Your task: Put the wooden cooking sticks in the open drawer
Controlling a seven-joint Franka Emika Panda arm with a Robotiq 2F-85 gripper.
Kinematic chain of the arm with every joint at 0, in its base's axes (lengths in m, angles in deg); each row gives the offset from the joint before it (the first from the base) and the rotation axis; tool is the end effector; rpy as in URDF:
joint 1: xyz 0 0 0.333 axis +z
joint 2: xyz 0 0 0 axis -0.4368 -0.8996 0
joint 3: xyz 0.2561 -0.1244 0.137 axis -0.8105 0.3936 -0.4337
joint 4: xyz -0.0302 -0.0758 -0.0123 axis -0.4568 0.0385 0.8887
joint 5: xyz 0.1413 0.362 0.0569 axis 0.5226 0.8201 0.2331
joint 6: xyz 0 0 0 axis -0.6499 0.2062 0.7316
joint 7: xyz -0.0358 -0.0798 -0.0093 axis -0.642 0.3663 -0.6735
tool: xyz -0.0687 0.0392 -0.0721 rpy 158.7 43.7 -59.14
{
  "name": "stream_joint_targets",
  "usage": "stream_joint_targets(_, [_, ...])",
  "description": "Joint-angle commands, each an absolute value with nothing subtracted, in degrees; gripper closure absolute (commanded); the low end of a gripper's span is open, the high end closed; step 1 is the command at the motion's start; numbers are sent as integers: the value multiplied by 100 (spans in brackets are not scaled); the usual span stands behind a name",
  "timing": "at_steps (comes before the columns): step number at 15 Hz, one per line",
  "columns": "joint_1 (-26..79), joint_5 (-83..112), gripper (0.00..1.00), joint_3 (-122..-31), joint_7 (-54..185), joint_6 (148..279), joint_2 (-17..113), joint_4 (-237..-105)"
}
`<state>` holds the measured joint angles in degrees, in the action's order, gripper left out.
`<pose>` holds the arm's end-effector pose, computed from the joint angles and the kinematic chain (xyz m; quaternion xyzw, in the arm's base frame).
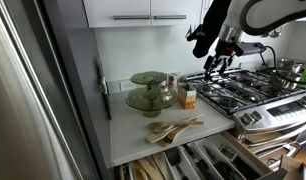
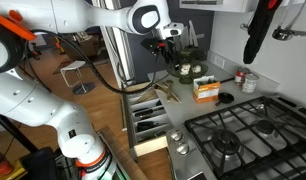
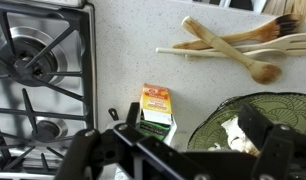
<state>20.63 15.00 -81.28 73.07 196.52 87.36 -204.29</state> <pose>0.4557 -0.0372 0.5698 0.9821 -0.1365 0.1292 0.0127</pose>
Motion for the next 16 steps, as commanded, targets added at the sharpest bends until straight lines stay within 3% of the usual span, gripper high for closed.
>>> stream_joint_targets(1, [2094,1487,0,-8100,7315,19638,8732,-20415])
stream_joint_targets(8, [2528,1208,0,-8459,6530,19634,8113,-20212])
stream_joint_targets(14, [2934,735,0,-8774,5922,19394,6682,-19526])
stream_joint_targets(16, [2970,898,0,-8717,6100,19627,6975,-19846])
